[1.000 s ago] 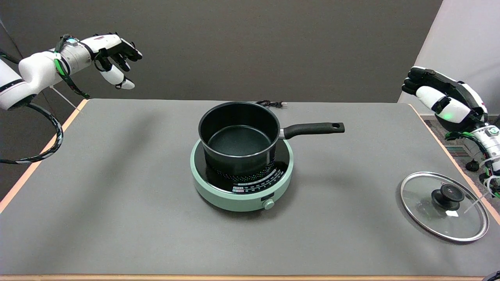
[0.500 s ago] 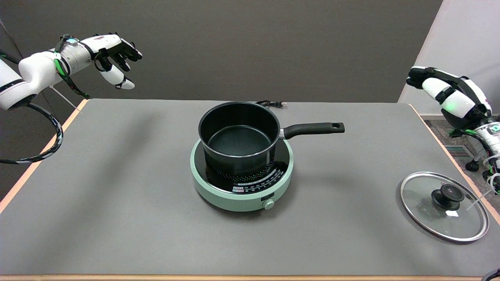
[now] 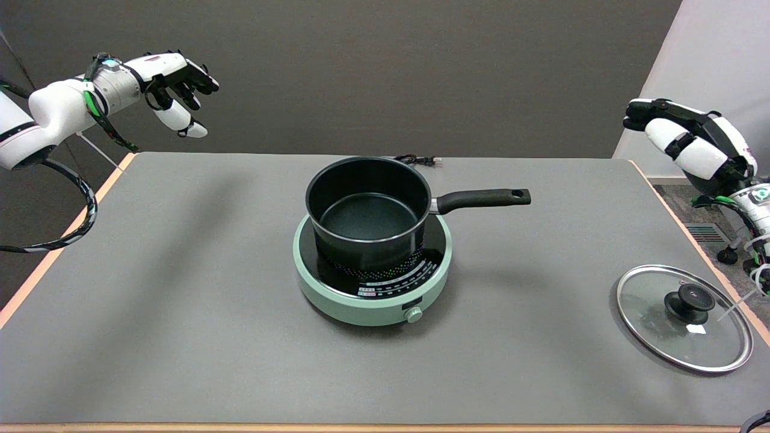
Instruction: Pick up the pot lid.
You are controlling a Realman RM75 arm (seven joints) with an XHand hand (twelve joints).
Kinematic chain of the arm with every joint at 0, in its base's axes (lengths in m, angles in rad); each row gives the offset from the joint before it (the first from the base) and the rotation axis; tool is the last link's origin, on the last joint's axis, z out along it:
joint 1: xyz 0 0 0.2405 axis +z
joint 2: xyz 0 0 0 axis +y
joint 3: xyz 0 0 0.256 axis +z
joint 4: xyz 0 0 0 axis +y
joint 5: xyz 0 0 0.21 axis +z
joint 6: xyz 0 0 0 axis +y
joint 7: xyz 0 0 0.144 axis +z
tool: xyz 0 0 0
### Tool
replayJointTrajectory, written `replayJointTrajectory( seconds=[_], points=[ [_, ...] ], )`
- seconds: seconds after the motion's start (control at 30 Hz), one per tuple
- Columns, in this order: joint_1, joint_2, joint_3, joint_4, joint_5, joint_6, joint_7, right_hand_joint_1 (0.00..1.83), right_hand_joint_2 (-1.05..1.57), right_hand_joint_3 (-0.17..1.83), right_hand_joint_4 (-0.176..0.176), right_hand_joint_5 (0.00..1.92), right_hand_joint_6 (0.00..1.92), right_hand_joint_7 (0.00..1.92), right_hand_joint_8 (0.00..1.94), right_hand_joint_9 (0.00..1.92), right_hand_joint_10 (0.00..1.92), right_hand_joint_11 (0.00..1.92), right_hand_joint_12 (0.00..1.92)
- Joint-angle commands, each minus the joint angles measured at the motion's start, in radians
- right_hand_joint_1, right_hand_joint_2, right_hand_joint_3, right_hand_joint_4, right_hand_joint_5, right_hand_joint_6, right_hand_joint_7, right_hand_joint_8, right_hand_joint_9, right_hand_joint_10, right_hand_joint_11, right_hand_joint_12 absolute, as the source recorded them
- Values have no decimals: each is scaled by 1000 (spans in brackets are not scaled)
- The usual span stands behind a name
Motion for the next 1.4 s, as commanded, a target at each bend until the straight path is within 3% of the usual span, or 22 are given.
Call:
replayJointTrajectory(
  seconds=[0.03,0.1,0.13,0.2,0.27,0.37,0.67,0.83,0.93,1.0,1.13,1.4],
  points=[
    [-4,0,18,15,-2,-4,-63,738,845,796,-143,569,394,649,251,602,418,-1,1289],
    [-12,0,38,10,-2,-5,-117,760,787,887,-152,564,423,657,306,605,496,-1,1354],
    [-26,0,56,12,-2,-4,-152,790,811,794,-147,594,375,688,285,638,493,-1,1356],
    [-55,2,83,23,-2,-5,-204,754,746,908,-151,632,437,744,399,678,641,76,1418],
    [-100,10,116,43,-2,-3,-264,834,786,759,-160,660,413,745,465,706,686,129,1398],
    [-166,18,152,69,-2,6,-319,868,767,750,-164,674,433,698,621,710,785,182,1396],
    [-338,-24,267,188,-2,26,-350,901,732,767,-148,678,433,688,633,698,850,265,1399],
    [-392,-62,297,262,-3,26,-350,939,677,850,-122,626,379,655,522,667,757,276,1369],
    [-428,-86,313,308,-4,21,-350,854,637,966,-93,551,298,638,335,599,608,280,1182],
    [-459,-100,323,336,-10,21,-350,905,571,971,-71,507,226,581,243,534,470,298,964],
    [-511,-133,340,392,-29,25,-350,890,528,997,-56,455,193,504,218,461,406,281,764],
    [-606,-230,336,501,-25,32,-416,879,510,1000,-52,438,183,479,213,435,395,263,703]
  ],
)
